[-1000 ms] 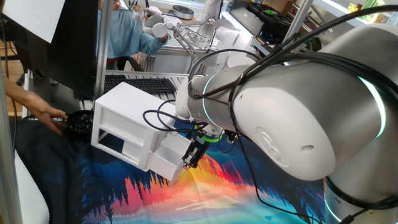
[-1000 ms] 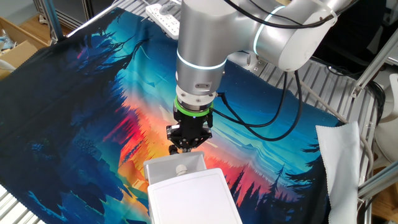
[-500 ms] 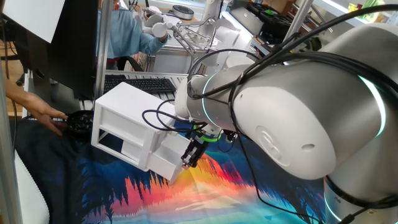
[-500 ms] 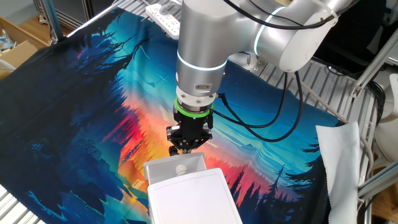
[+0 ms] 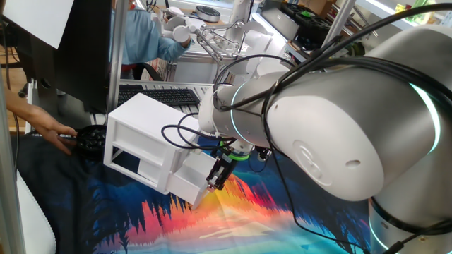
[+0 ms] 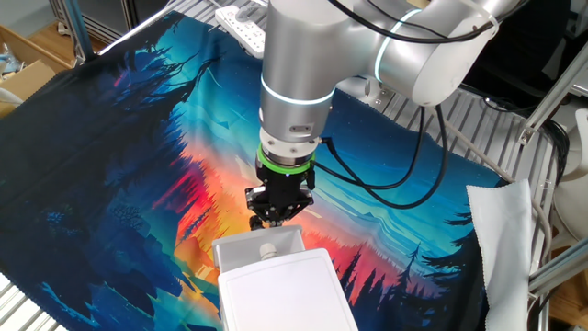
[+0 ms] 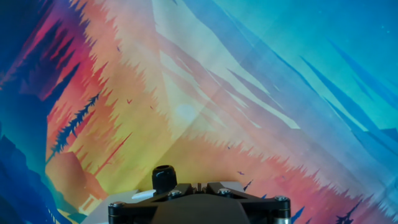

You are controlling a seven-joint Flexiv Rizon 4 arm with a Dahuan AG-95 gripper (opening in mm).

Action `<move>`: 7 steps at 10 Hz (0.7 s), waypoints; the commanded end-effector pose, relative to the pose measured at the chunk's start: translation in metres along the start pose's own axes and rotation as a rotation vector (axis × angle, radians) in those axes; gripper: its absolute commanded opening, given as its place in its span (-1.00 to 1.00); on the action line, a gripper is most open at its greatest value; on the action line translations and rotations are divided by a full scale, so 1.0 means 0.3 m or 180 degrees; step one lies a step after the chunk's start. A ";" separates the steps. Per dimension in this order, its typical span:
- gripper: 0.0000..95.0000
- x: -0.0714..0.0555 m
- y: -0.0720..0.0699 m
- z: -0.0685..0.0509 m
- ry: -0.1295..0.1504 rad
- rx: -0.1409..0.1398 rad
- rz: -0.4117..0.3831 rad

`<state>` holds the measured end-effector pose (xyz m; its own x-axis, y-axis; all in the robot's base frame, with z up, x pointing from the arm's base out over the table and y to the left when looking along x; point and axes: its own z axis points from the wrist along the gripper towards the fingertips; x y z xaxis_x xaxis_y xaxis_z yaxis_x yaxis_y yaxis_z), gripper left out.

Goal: Grasp the handle and close the drawer

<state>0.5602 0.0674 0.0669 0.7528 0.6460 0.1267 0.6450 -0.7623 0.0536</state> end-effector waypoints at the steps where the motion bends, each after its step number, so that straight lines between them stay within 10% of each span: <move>1: -1.00 -0.002 0.003 0.000 -0.0018 -0.0007 0.0049; 7: -1.00 -0.002 0.003 -0.001 -0.0127 -0.0025 0.0023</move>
<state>0.5618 0.0662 0.0649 0.7646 0.6387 0.0861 0.6358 -0.7694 0.0615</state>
